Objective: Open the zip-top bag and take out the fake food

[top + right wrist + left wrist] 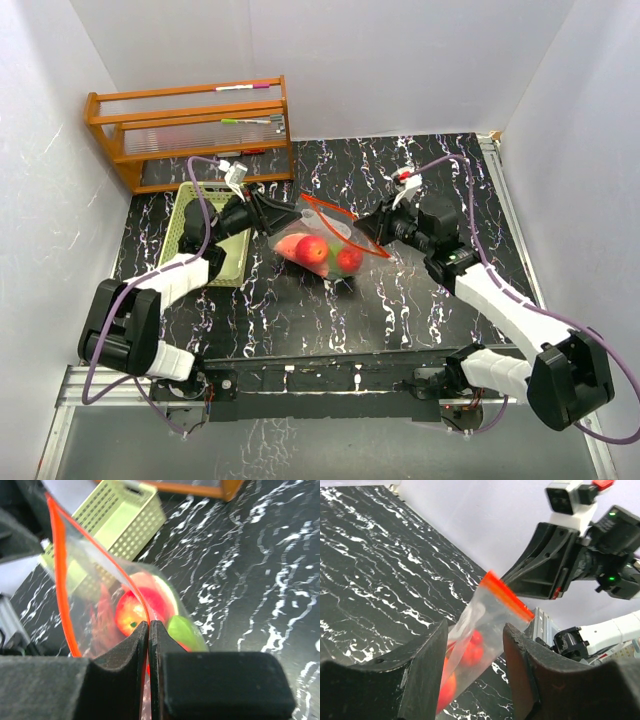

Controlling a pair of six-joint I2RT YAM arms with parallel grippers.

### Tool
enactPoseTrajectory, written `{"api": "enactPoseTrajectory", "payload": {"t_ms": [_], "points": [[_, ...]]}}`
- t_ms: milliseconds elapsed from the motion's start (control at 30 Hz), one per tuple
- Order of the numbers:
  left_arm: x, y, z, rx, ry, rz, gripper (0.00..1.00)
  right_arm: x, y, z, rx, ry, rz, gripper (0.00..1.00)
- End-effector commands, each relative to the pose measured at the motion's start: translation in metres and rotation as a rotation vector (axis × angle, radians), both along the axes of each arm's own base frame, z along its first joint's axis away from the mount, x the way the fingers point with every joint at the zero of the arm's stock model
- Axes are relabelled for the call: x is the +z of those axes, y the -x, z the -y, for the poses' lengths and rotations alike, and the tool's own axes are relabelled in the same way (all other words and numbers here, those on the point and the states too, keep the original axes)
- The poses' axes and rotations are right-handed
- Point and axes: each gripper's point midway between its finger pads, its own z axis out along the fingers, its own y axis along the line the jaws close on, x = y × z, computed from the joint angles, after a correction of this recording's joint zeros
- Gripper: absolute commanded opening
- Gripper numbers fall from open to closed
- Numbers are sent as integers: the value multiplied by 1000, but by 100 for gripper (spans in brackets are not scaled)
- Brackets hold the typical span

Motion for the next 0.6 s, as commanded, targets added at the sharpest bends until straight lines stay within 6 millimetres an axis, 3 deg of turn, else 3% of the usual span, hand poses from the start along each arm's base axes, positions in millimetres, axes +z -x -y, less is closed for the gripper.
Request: {"api": "enactPoseTrajectory", "payload": {"t_ms": [0, 233, 333, 467, 567], "points": [[22, -2, -5, 60, -35, 52, 48, 70, -27, 32, -251, -53, 158, 8], [42, -1, -14, 125, -75, 83, 50, 132, -28, 103, -594, -6, 332, 8], [45, -1, -14, 122, -68, 73, 50, 157, -23, 117, -647, 0, 393, 8], [47, -3, -12, 111, -43, 60, 49, 161, -25, 110, -609, 21, 394, 8], [48, 1, -7, 91, -15, 75, 46, 130, -32, 98, -569, 30, 332, 8]]}}
